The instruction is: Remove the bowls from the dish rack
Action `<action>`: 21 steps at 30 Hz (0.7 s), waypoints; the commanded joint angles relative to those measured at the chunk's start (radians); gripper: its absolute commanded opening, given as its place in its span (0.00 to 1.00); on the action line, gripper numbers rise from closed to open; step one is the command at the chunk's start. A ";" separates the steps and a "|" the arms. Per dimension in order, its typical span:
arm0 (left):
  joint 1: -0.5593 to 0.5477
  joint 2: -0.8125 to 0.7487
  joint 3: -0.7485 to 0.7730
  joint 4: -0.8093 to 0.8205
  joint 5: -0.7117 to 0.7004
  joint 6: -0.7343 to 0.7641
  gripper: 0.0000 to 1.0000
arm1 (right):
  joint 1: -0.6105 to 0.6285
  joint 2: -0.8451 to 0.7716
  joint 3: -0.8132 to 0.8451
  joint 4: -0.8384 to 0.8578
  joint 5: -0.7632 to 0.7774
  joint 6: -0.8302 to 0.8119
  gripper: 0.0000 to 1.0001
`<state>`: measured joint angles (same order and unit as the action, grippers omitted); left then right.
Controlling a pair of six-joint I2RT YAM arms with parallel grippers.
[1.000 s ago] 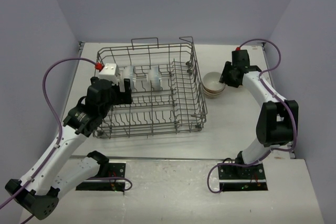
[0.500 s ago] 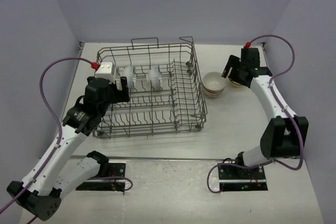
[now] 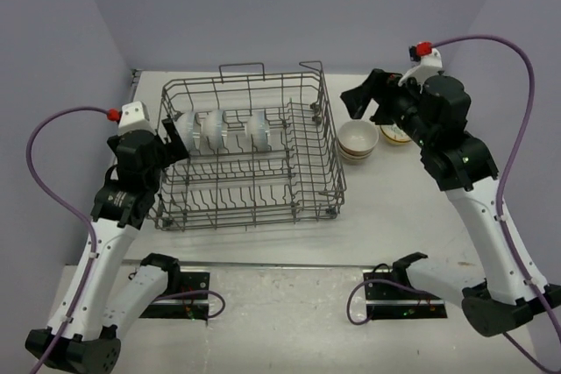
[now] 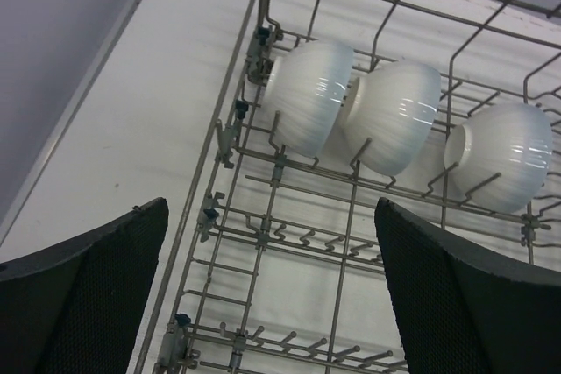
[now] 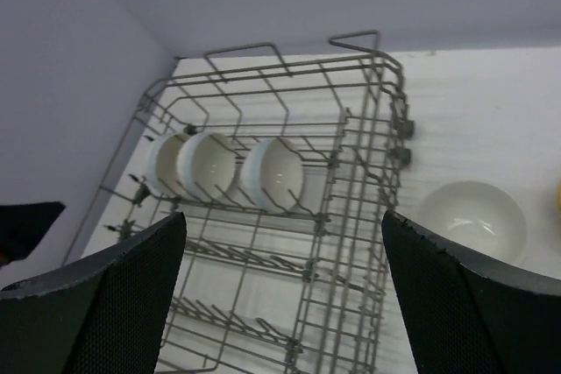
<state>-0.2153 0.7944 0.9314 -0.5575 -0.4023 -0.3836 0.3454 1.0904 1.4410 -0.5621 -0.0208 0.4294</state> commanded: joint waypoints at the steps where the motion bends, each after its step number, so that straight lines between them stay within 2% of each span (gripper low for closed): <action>1: 0.031 -0.015 -0.008 0.033 -0.073 -0.046 1.00 | 0.128 0.092 0.058 0.037 -0.089 0.017 0.93; 5: 0.059 -0.015 0.001 -0.002 -0.168 -0.083 1.00 | 0.188 0.218 0.090 0.165 -0.376 0.103 0.91; 6: 0.065 -0.018 0.006 -0.018 -0.205 -0.092 1.00 | 0.210 0.291 0.142 0.169 -0.378 0.109 0.90; 8: 0.086 -0.029 0.007 -0.024 -0.230 -0.107 1.00 | 0.268 0.376 0.215 0.122 -0.338 0.094 0.90; 11: 0.099 -0.076 -0.011 -0.003 -0.254 -0.109 1.00 | 0.282 0.586 0.453 -0.017 -0.199 0.101 0.89; 15: 0.100 -0.074 -0.023 0.016 -0.234 -0.084 1.00 | 0.284 0.788 0.582 -0.114 -0.012 0.123 0.84; 18: 0.100 -0.058 -0.023 0.018 -0.204 -0.077 1.00 | 0.283 0.865 0.596 -0.117 0.053 0.129 0.80; 21: 0.105 -0.049 -0.023 0.027 -0.155 -0.071 1.00 | 0.282 0.927 0.602 -0.108 0.042 0.131 0.71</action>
<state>-0.1234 0.7345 0.9176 -0.5697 -0.5880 -0.4603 0.6270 1.9972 1.9877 -0.6411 -0.0456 0.5423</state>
